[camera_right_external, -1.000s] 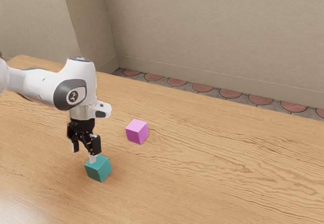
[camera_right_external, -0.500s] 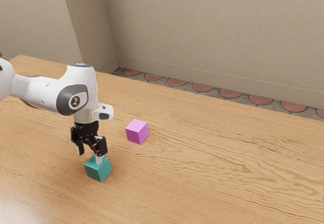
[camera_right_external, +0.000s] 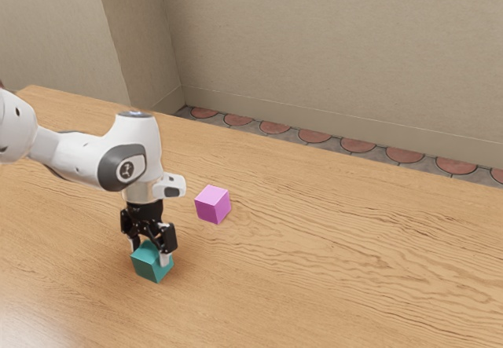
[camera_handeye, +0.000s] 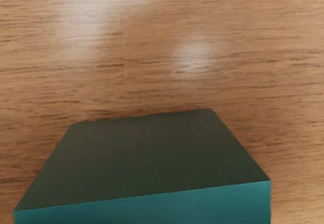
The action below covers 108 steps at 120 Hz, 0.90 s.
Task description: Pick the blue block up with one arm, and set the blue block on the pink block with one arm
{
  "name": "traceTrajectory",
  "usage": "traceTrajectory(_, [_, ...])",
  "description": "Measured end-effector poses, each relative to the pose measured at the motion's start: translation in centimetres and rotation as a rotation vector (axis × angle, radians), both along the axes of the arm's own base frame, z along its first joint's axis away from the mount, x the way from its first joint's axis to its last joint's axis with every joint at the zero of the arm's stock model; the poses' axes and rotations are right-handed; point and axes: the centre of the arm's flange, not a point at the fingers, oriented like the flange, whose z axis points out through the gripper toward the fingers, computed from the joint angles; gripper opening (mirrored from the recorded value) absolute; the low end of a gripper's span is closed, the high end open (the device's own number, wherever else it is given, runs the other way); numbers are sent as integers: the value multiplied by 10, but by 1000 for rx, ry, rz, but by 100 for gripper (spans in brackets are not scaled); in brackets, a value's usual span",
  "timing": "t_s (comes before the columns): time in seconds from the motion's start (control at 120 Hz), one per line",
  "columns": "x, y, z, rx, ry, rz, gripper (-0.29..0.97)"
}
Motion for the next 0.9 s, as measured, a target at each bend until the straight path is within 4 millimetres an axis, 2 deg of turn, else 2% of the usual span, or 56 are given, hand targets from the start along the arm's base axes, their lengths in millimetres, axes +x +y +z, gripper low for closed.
traceTrajectory(0.108, [0,0,-8,-5,10,4,68])
traceTrajectory(0.3, [0,-1,-13,-5,12,19,47])
traceTrajectory(0.433, [2,-1,-13,-1,4,27,44])
traceTrajectory(0.525, [12,1,-2,-1,-23,34,39])
traceTrajectory(0.633, [35,6,16,-10,-60,39,38])
traceTrajectory(0.8, [75,14,63,-17,-118,18,38])
traceTrajectory(0.9, [91,5,87,-21,-132,-16,39])
